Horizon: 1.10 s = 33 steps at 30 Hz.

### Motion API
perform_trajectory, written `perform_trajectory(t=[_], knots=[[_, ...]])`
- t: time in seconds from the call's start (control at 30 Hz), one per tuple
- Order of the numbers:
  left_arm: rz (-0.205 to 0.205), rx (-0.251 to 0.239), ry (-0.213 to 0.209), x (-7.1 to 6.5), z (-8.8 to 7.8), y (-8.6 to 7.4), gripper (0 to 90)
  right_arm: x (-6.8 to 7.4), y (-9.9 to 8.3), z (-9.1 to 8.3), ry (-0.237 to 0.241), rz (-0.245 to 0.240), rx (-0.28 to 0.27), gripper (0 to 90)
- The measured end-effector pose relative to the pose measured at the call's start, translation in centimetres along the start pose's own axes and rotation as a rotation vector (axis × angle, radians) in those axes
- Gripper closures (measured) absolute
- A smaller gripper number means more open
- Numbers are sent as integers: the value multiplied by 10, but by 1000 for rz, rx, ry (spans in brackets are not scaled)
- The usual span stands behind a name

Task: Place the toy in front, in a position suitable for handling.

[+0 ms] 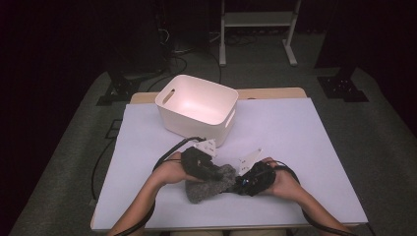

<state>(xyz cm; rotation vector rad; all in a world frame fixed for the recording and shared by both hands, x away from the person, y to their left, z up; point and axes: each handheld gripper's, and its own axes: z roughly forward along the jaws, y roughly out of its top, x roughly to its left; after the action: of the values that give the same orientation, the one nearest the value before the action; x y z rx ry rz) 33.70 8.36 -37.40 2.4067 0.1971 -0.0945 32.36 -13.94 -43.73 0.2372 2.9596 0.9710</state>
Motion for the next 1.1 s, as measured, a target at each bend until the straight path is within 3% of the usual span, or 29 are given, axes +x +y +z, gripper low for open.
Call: perform_trajectory(t=[0.33,0.5,0.8,1.1], knots=[[-29,-62,-1,2,-3,-16,748,0,1,1,2,1,11,567],[-42,-22,23,3,-6,-24,746,0,0,0,-2,-3,20,568],[-68,-49,-3,2,1,-34,746,1,-11,-7,-7,18,13,568],[-71,-43,-1,1,-2,-41,745,2,-13,-8,-13,25,13,568]])
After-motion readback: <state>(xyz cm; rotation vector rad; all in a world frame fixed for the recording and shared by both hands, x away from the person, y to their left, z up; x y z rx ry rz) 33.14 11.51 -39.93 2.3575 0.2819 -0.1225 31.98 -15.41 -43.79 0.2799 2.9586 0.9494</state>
